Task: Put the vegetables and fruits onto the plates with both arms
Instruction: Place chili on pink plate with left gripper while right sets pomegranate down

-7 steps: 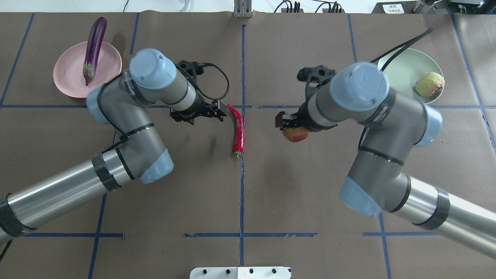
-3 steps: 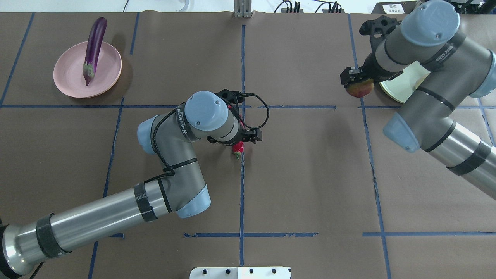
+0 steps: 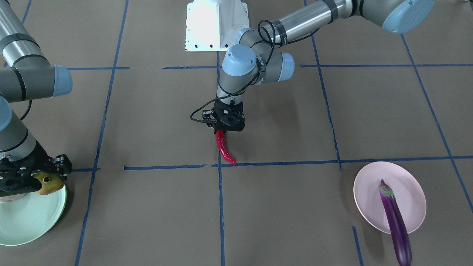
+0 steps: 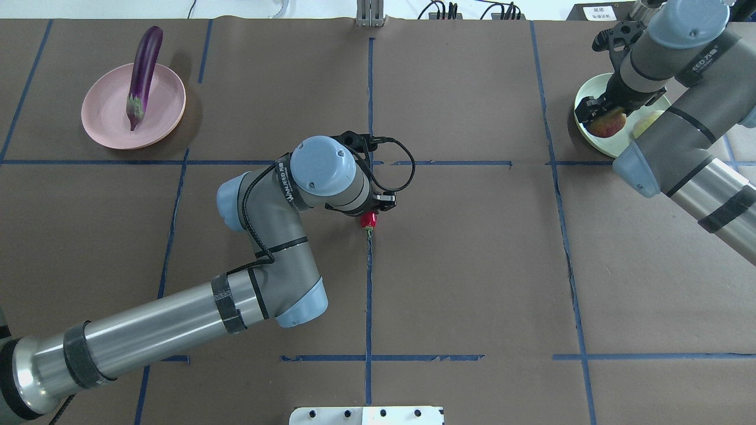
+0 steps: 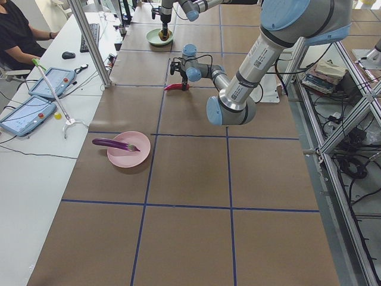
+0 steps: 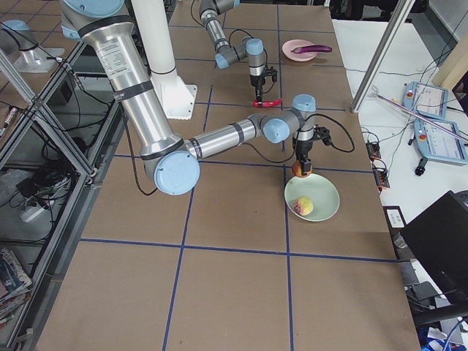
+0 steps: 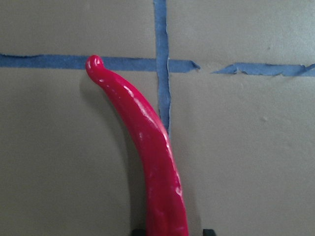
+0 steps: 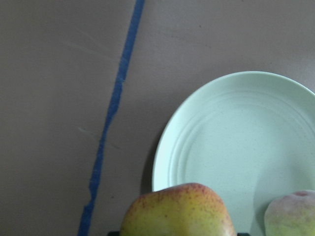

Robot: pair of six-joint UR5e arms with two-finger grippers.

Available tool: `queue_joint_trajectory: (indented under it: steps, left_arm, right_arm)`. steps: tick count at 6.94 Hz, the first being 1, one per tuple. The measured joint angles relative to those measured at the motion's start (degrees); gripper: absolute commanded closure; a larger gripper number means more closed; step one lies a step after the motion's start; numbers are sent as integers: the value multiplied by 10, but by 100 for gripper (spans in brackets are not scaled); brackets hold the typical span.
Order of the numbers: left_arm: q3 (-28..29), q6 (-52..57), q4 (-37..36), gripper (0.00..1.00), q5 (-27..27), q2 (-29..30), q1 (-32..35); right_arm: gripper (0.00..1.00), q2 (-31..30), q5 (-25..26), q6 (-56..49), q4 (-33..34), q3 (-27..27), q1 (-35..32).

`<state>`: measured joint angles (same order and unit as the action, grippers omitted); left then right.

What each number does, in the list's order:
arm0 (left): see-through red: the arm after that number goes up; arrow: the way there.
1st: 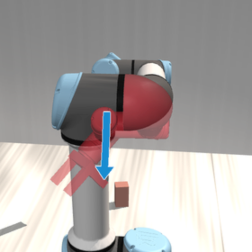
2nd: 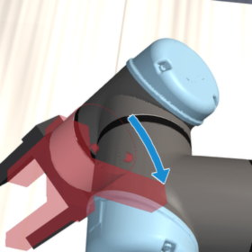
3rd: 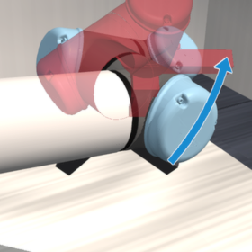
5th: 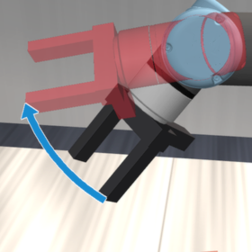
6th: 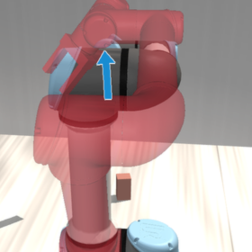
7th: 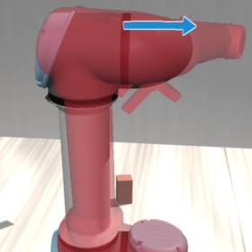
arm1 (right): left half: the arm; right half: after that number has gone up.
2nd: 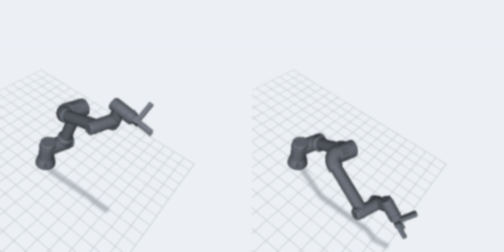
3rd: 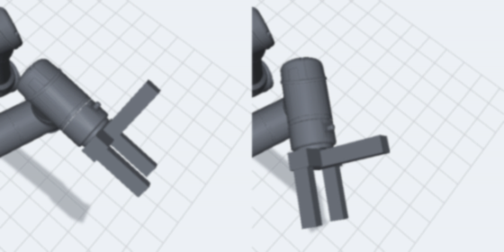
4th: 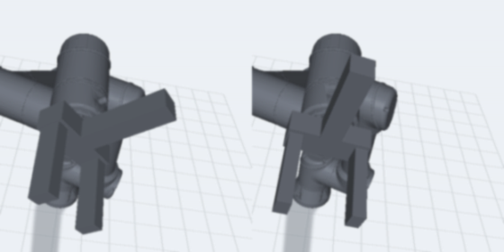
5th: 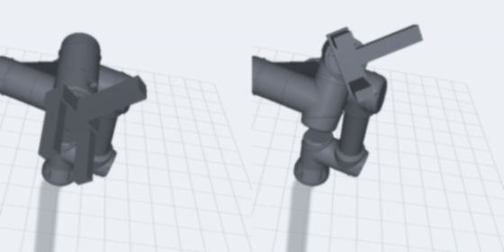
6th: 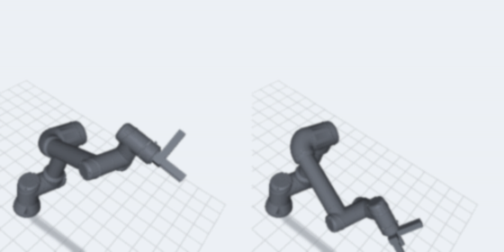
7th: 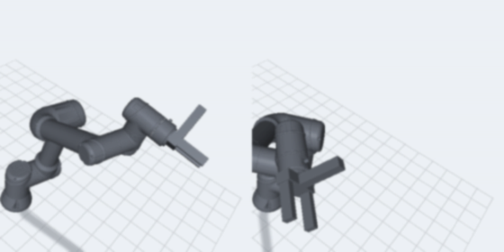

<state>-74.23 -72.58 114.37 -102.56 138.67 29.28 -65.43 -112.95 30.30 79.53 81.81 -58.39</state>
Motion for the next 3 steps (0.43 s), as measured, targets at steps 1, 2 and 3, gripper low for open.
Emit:
queue_joint_trajectory:
  steps: [1, 2, 3]
  left_arm:
    - [-11, -1, 0, 100, 1, 0, 23]
    - [-32, -1, 0, 100, -1, -12, 59]
    - [-57, 4, 3, 100, -13, -45, 102]
  right_arm:
    - [70, 0, 2, -4, -10, -25, -1]
    - [2, -1, 4, -12, -24, -49, -3]
    - [0, -3, 6, -22, -35, -59, -8]
